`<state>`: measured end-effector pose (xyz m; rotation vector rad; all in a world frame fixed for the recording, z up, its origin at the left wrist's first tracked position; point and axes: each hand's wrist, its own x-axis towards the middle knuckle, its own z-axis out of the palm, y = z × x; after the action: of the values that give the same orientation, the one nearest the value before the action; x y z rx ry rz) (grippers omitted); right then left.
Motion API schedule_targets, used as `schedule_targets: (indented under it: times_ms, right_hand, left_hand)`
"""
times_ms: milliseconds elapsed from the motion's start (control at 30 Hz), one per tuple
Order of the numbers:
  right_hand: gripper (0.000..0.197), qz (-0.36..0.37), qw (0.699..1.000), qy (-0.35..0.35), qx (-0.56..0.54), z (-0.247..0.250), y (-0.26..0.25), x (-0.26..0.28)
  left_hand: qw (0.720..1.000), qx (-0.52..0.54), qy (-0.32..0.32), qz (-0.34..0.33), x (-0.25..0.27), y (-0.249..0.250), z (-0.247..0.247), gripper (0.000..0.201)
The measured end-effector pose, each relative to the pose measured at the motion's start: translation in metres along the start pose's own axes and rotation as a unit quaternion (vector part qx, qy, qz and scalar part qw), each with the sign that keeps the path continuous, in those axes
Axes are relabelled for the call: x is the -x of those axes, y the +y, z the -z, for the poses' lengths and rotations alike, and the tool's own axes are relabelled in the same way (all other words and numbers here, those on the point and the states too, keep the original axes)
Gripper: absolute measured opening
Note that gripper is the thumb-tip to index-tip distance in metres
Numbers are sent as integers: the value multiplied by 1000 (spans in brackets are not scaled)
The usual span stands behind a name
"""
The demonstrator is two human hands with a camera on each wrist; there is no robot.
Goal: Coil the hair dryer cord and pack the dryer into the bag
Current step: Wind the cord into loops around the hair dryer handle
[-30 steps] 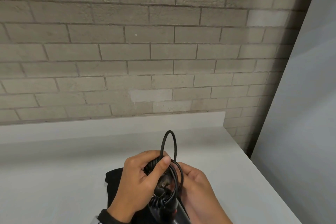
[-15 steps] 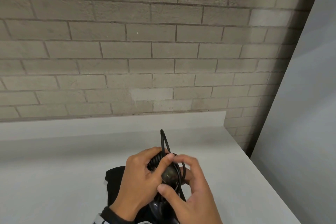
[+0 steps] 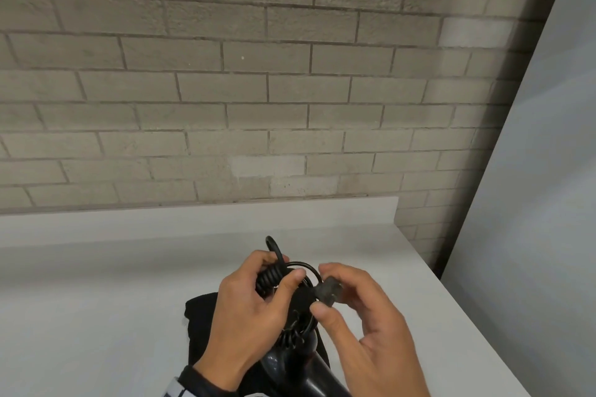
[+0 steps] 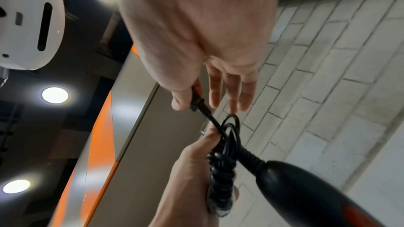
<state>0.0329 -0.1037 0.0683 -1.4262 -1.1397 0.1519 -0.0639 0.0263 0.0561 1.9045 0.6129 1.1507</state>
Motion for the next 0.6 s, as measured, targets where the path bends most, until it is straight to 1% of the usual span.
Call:
schedule_targets:
  times_ms: [100, 233, 367, 467, 533, 567, 600]
  right_hand:
    - [26, -13, 996, 53, -64, -4, 2, 5]
    - [25, -6, 991, 111, -80, -14, 3, 11]
    - [19, 20, 985, 145, -87, -23, 1, 16]
    - [18, 25, 981, 156, -116, -21, 2, 19]
    - [20, 13, 976, 157, -147, -18, 1, 19]
    - [21, 1, 972, 157, -176, -17, -1, 18]
    - [26, -15, 963, 160, -217, -15, -4, 16]
  left_hand:
    - [1000, 22, -18, 12, 2, -1, 0, 28]
    - [999, 28, -35, 15, 3, -4, 1, 31]
    - [997, 63, -44, 30, 4, -5, 1, 32]
    - [994, 89, -33, 52, 2, -7, 4, 32]
    - [993, 97, -26, 69, 0, -10, 7, 31]
    - [992, 102, -29, 75, -1, -11, 7, 29]
    - [990, 109, -36, 79, -2, -11, 8, 28]
